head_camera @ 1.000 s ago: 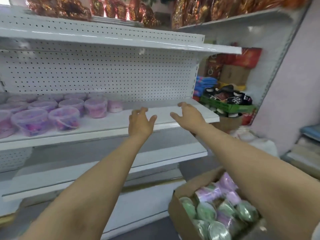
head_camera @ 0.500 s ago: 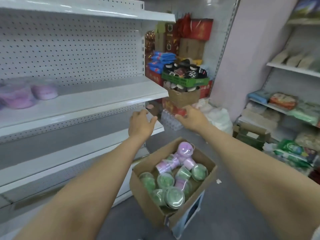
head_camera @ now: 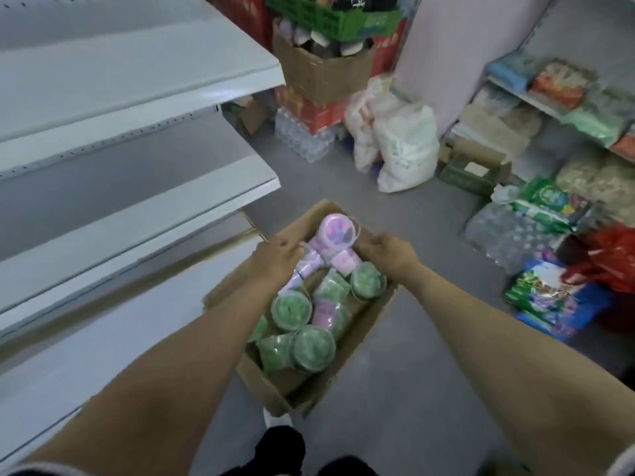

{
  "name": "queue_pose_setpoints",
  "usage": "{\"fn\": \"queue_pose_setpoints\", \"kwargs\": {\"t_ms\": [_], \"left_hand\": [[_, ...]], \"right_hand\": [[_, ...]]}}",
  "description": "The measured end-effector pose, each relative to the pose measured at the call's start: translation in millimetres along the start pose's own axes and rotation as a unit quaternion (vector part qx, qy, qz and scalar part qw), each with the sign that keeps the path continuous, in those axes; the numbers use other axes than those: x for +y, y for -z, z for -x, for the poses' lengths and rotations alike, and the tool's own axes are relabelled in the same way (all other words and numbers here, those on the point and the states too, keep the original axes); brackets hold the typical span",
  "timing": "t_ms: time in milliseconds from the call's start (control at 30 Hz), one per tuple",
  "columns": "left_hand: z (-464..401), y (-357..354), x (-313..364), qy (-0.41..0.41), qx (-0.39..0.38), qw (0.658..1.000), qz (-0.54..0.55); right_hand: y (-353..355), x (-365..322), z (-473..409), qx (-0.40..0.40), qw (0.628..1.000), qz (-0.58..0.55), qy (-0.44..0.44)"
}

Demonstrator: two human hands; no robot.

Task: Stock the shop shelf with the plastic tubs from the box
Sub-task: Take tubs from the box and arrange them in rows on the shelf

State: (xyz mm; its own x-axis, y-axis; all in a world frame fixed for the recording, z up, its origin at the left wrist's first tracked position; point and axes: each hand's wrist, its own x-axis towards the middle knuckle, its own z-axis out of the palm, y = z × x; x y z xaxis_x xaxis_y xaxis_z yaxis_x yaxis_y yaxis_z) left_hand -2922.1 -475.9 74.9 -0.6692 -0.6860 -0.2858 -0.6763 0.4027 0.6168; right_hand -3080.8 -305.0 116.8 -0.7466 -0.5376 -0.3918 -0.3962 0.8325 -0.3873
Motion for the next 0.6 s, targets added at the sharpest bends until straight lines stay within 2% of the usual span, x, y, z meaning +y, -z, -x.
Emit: {"fn": "queue_pose_setpoints", "kwargs": {"t_ms": [133,400,600], "left_hand": [[-30.4,-36.2,-32.3,0.071,-0.075,0.994,0.019],[-76.8,-98.7,-49.0,0.176,-0.088,0.978,0.062],[-114.8,-127.5,-33.0,0.207,-0.078,0.972,0.083]], "right_hand": [[-41.0,24.6,-34.7,-0.052,0.996,-0.042,-0.061],[-72.5,43.5,-103.7,-0.099,0.968,-0.165,-0.16],[-89.0,57.5,-178.6,-0.148,0.913,-0.298,-0.238]]}}
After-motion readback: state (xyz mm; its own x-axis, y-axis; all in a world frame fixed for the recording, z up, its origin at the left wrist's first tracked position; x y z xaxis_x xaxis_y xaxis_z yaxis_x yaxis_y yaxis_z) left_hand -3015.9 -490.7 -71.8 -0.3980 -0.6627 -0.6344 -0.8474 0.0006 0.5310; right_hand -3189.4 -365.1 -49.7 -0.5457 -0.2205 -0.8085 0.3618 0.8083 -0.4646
